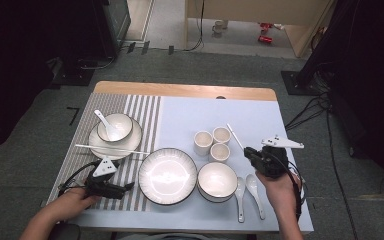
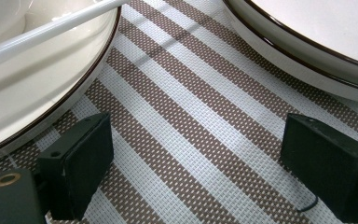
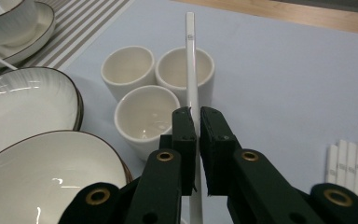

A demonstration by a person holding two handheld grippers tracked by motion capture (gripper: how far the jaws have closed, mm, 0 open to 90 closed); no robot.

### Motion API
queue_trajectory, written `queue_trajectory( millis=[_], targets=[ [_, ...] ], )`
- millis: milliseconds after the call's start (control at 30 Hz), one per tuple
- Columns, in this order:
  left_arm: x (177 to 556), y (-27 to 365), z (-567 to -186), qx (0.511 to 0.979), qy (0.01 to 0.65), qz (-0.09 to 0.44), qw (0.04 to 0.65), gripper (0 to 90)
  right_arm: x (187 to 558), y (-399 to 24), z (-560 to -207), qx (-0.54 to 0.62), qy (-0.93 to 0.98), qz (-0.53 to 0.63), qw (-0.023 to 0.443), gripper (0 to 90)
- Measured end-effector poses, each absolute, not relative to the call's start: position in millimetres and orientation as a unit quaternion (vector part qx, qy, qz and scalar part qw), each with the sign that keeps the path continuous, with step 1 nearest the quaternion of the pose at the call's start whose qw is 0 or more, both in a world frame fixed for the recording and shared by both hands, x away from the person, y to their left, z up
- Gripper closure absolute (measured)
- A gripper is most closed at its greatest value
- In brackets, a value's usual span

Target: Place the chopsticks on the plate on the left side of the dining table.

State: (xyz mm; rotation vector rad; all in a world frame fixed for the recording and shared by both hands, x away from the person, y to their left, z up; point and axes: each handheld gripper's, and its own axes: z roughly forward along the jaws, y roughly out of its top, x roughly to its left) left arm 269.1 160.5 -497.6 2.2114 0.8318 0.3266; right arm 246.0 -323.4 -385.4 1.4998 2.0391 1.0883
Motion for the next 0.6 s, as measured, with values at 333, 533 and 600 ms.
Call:
queue_trajectory(
  millis=[333, 533, 600],
  targets=[
    [269.0, 160.3, -497.7, 0.861, 0.325, 0.128, 0.370, 9.5, 248.8, -308.6, -374.8, 0.492, 0.754, 0.396, 0.181, 85.1],
    [269.0, 160.4, -497.8, 0.861, 0.325, 0.127, 0.370, 9.5, 253.7, -298.1, -368.5, 0.467, 0.770, 0.400, 0.170, 85.1],
    [269.1, 160.5, -497.7, 0.861, 0.325, 0.127, 0.370, 9.5, 255.0, -294.7, -366.8, 0.457, 0.776, 0.401, 0.171, 85.1]
  ],
)
